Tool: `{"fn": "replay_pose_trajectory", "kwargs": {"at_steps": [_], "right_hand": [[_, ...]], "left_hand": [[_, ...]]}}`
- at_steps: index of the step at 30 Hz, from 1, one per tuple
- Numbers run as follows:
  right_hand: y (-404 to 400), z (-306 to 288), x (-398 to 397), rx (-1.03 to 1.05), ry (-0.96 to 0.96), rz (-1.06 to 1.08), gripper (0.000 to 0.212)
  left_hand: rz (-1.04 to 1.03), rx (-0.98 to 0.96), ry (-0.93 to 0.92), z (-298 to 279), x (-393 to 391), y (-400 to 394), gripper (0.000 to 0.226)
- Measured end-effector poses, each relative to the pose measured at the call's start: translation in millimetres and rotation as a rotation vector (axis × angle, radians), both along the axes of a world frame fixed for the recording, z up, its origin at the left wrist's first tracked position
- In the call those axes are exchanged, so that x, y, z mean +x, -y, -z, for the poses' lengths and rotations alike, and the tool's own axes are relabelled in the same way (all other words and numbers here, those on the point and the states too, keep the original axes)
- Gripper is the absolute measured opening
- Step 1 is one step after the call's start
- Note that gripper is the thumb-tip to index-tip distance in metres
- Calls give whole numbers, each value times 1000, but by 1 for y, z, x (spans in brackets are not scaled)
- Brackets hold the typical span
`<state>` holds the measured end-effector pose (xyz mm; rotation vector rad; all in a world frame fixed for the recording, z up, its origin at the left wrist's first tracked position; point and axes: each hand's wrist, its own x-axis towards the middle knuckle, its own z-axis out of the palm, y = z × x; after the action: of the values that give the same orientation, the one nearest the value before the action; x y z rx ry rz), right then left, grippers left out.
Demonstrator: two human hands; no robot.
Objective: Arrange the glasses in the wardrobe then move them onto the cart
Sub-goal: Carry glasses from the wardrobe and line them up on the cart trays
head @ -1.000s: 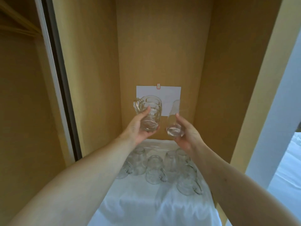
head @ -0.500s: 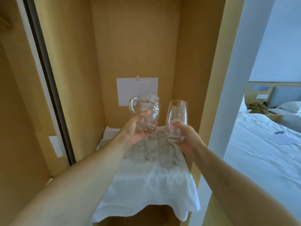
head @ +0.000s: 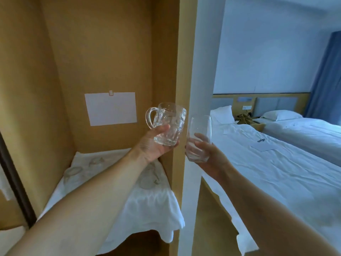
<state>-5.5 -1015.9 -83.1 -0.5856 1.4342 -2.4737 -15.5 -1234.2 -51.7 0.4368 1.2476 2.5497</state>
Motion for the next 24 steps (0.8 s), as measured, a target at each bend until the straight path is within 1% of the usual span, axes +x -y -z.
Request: {"fn": "replay_pose_trajectory", "kwargs": {"at_steps": [4,7,9,12,16,21,24], "right_hand": [[-71,2,18,36,35,144,70],[-124,1,36,47,61,232,79],[-159,1,47,49,61,268,76],[-214,2,66,22,93,368,80],[-285,5,93,-35,117,450,81],[-370,15,125,-56,145,577,79],[-412,20,145,-62,170,670,76]], "left_hand": [[31,-3,38,-1,2,-71,94],[76,0,49,1,5,-128,91],[114,-4,54,2,7,-166,92],[182,-15,49,2,10,-225,91],[277,-33,73,6,18,-307,92],[394,-57,83,19,25,-401,67],[495,-80,75,27,30,-451,67]]}}
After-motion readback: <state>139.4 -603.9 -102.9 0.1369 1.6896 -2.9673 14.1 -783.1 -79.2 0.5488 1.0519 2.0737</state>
